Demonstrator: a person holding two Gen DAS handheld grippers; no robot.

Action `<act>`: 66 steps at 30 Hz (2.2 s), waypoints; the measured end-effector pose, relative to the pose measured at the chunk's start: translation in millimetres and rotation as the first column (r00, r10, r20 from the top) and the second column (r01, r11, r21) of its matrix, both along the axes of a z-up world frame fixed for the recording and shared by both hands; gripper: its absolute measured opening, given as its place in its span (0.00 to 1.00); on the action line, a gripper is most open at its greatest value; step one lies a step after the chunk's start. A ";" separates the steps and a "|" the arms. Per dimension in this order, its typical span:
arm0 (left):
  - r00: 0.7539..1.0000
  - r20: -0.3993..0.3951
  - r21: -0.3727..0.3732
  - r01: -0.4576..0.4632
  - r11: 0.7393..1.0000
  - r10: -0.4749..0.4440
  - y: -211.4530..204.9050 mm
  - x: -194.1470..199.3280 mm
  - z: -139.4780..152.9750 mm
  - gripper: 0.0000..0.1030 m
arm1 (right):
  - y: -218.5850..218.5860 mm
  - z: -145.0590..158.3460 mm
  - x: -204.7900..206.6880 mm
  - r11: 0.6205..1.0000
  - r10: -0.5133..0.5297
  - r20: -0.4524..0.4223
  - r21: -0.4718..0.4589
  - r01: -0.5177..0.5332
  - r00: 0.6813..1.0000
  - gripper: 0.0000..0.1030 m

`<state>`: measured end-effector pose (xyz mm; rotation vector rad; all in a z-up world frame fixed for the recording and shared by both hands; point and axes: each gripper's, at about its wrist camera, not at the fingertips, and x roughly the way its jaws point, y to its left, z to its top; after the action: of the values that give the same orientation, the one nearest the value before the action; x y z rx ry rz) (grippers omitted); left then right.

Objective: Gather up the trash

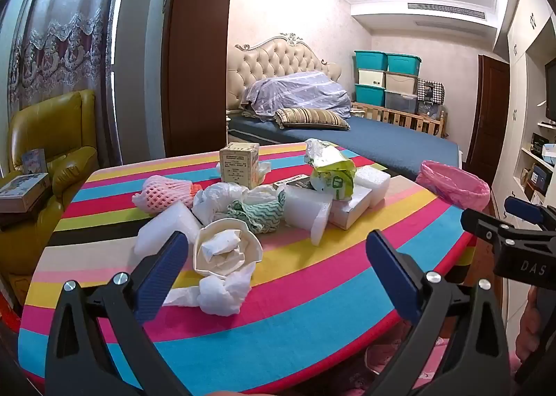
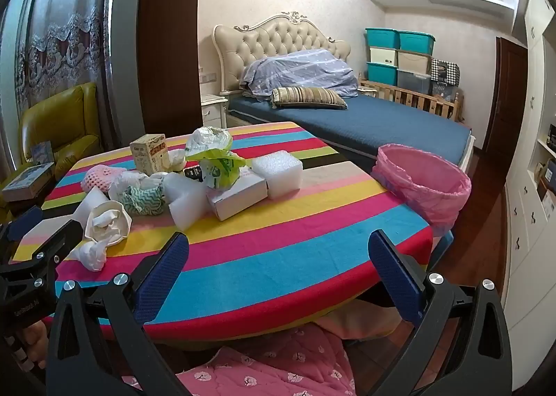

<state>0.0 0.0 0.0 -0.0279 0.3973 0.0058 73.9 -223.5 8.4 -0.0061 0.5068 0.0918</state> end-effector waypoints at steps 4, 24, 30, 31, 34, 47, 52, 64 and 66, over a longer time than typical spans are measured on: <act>1.000 -0.001 0.001 0.002 1.000 -0.002 -0.2 0.2 0.0 0.96 | 0.0 1.0 0.4 1.000 -0.001 0.004 -0.004 0.001 1.000 0.94; 1.000 -0.006 0.003 0.001 1.000 -0.001 -1.8 -1.0 0.6 0.96 | -4.8 4.0 8.0 1.000 -0.018 0.011 0.005 0.018 1.000 0.94; 1.000 -0.010 0.002 0.001 1.000 -0.001 -2.5 0.2 -1.8 0.96 | -4.2 2.6 4.2 1.000 -0.019 0.015 0.004 0.019 1.000 0.94; 1.000 -0.010 0.002 0.002 1.000 -0.002 -2.6 0.2 -1.9 0.96 | -4.1 2.8 4.3 1.000 -0.019 0.015 0.005 0.019 1.000 0.94; 1.000 -0.011 0.003 0.002 1.000 -0.002 -3.8 -0.4 -2.3 0.96 | -4.1 3.5 4.9 1.000 -0.019 0.014 0.005 0.019 1.000 0.94; 1.000 -0.013 0.002 0.001 1.000 -0.001 -2.7 0.6 -2.8 0.96 | -3.7 2.4 3.7 1.000 -0.018 0.017 0.002 0.018 1.000 0.94; 1.000 -0.019 0.001 -0.002 1.000 0.002 -3.5 0.8 -6.0 0.96 | -4.1 4.1 6.3 1.000 -0.024 0.024 0.003 0.024 0.999 0.94; 0.999 -0.011 0.024 -0.045 0.999 0.045 3.0 21.1 0.2 0.96 | -5.6 6.4 43.0 0.999 -0.034 0.025 -0.006 0.034 0.999 0.94; 0.999 -0.011 0.028 -0.049 0.998 0.049 3.8 26.8 1.1 0.96 | -6.5 5.6 50.9 0.999 -0.035 0.026 -0.006 0.036 0.999 0.94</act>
<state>26.8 3.8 1.1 -0.0101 0.4081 0.0602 124.8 -230.0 14.0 -0.0043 0.4806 0.0553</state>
